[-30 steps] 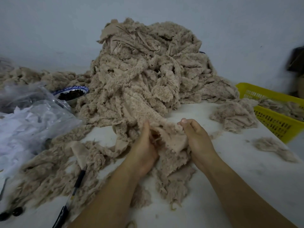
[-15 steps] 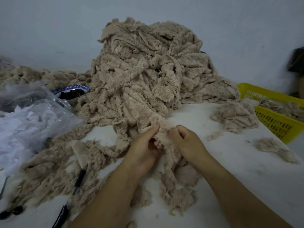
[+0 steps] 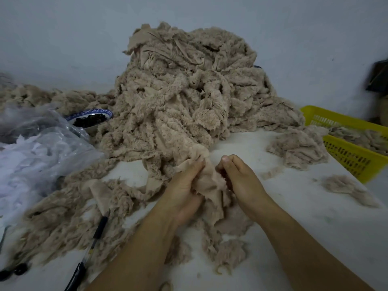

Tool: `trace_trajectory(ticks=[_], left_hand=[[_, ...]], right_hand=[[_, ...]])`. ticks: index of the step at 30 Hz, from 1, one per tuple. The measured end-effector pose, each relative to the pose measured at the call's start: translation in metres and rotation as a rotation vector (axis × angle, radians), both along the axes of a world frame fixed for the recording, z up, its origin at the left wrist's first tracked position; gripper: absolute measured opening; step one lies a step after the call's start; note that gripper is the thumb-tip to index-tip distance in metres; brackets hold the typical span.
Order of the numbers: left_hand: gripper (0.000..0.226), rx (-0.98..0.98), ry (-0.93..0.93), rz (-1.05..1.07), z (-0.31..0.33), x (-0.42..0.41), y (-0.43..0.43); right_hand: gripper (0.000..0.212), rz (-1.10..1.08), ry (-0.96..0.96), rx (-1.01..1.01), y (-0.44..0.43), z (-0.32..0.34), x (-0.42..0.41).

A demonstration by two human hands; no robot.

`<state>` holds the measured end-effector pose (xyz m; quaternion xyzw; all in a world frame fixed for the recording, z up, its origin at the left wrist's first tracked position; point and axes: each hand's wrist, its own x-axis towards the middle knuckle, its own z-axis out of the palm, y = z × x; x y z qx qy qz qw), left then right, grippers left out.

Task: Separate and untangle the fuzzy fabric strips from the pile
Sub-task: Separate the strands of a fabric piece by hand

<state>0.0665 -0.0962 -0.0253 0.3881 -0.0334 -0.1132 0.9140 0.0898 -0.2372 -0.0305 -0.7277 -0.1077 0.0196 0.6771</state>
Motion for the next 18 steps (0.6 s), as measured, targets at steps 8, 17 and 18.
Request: trace_trajectory(ticks=[8, 17, 18], left_hand=[[0.022, 0.231, 0.128, 0.22, -0.003, 0.004, 0.002], [0.05, 0.168, 0.18, 0.24, -0.002, 0.003, -0.005], [0.051, 0.172, 0.173, 0.247, -0.003, 0.003, -0.005]], right_hand=[[0.027, 0.229, -0.099, -0.217, 0.007, -0.002, -0.007], [0.03, 0.046, 0.099, 0.097, 0.011, -0.008, -0.003], [0.029, 0.037, 0.099, 0.072, 0.011, -0.007, -0.003]])
